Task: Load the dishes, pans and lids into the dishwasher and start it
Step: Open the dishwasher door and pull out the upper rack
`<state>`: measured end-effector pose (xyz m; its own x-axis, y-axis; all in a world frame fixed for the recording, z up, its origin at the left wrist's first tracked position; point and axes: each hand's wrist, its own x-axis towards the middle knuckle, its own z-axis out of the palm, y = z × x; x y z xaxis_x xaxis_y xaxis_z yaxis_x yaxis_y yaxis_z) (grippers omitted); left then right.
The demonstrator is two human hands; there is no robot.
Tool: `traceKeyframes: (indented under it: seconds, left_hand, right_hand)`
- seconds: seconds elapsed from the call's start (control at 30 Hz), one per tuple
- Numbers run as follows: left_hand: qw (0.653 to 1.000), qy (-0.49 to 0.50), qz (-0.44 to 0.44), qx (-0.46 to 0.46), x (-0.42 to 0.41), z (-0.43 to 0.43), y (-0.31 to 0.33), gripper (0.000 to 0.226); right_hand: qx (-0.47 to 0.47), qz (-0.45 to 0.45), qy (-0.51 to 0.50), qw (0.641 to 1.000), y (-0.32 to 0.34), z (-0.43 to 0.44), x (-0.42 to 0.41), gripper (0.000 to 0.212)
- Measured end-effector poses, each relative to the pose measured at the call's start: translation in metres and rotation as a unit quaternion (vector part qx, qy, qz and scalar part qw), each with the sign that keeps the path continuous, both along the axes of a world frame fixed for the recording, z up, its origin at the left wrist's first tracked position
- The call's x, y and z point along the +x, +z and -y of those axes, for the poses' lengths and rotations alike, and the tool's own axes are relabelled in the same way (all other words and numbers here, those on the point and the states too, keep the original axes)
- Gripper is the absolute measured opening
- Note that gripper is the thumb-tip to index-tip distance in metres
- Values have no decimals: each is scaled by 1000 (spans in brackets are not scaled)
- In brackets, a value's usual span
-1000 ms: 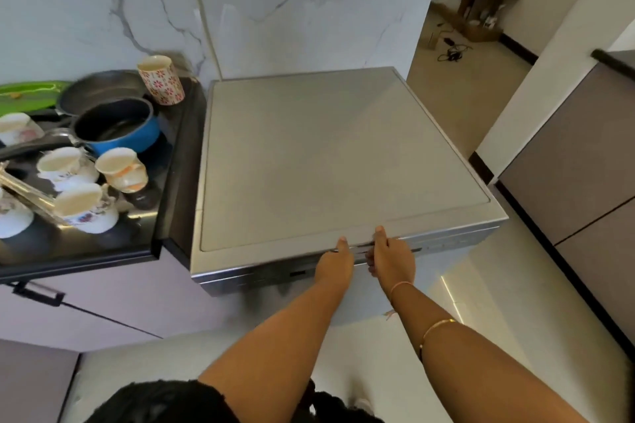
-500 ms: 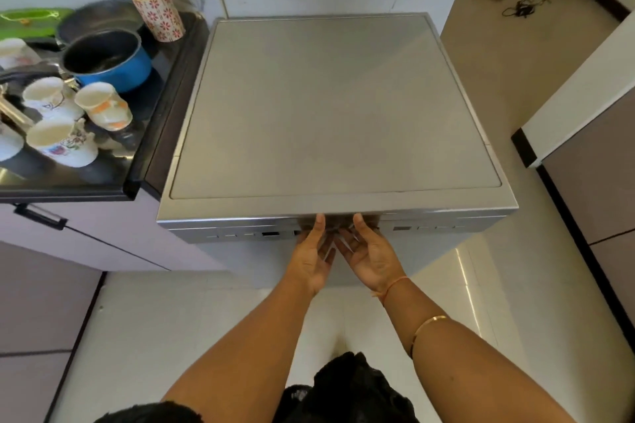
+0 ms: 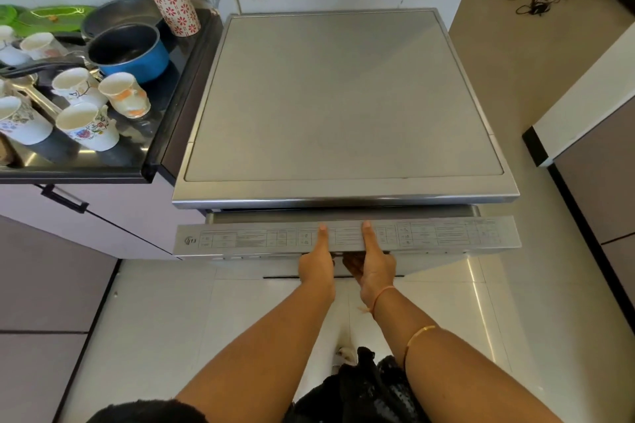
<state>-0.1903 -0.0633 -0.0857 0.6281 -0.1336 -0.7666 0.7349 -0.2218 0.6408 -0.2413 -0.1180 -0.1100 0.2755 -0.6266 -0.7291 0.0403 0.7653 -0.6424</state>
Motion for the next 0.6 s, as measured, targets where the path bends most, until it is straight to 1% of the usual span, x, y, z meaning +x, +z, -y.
traceKeyframes:
  seconds: [0.1,0.2,0.27,0.3,0.33,0.4,0.43,0.47,0.5,0.53,0.57,0.6]
  left_hand:
    - [996,-81,5,27,0,-16,2,45]
    - [983,-165,35,70,3,-31,4,45]
    - [972,-213,46,88,1,-38,7,47]
    - [957,-254,78,114,-1,-44,8,48]
    - [923,-314,141,170,-3,-51,9,48]
    - [801,-424,292,305,-9,-66,14,43]
    - [754,-451,338,338,-12,-73,17,41]
    - [727,-464,359,356,-15,-79,19,44]
    - [710,-474,363,373,-19,-86,19,54]
    - [698,-480,365,386,-25,-94,18,66]
    - [683,-493,368,394,-31,-100,14,78]
    - [663,-514,368,401,-39,-106,11,88]
  right_hand:
    - [-31,-65,66,995,3,-4,-13,50]
    - [-41,-106,101,988,12,-9,-20,61]
    - [-31,-134,135,981,19,-9,-23,59]
    - [-29,-150,148,977,24,-13,-28,56]
    - [-31,-166,159,973,27,-18,-34,53]
    - [-55,-207,184,959,30,-32,-46,47]
    - [-93,-247,204,943,28,-41,-52,46]
    - [-152,-305,243,908,27,-49,-58,41]
    - [-219,-377,290,852,26,-60,-64,35]
    - [-279,-444,336,783,26,-71,-71,27]
    - [-316,-487,371,725,27,-80,-77,22]
    - [-338,-509,395,686,26,-87,-84,21]
